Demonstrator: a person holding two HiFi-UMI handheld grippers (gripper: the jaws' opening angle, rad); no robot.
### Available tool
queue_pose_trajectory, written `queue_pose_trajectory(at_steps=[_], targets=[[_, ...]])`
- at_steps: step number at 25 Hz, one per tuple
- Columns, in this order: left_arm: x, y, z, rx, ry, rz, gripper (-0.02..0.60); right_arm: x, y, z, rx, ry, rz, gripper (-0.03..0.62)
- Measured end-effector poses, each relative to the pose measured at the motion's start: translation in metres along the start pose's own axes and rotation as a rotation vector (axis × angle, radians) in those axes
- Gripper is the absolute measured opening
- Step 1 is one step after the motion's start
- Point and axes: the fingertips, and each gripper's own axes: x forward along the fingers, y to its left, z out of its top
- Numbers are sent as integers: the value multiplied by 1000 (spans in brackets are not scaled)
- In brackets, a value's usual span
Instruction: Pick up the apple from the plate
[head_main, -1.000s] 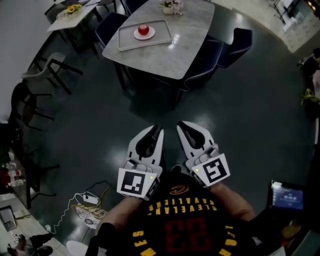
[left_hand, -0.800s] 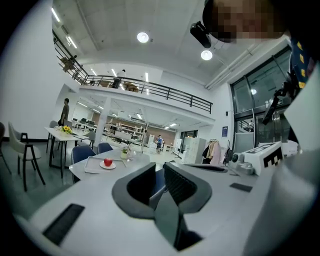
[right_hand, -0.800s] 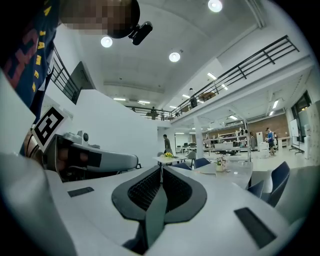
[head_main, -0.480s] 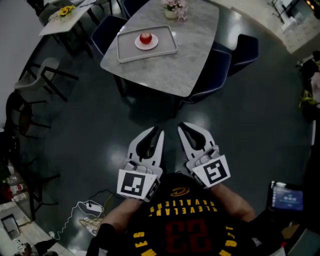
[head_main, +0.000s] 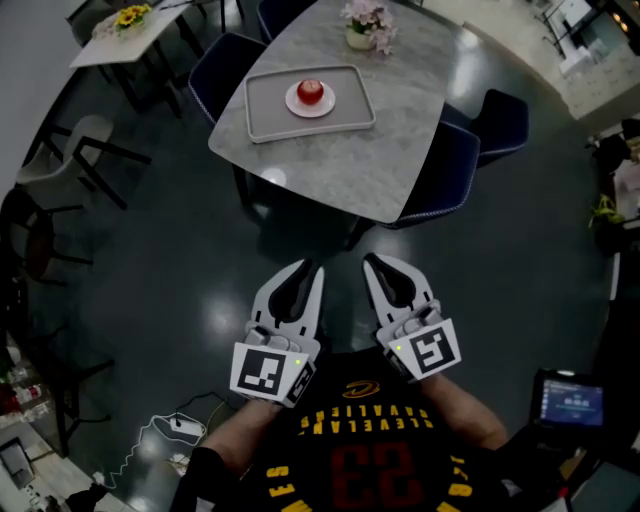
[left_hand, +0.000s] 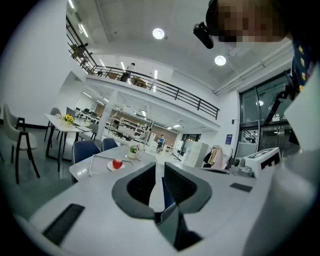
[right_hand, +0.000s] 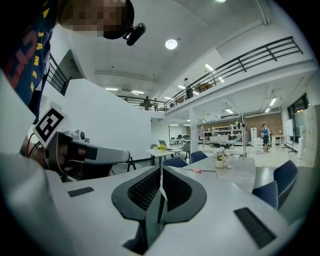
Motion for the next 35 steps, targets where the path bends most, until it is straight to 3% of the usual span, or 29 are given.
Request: queue_pose_trajectory(at_steps=[14, 35], targets=[[20, 45, 7, 2, 13, 25, 57, 56, -1, -6, 37, 14, 29, 6], [142, 77, 54, 84, -8, 185, 57, 157, -110, 23, 65, -28, 164, 6]])
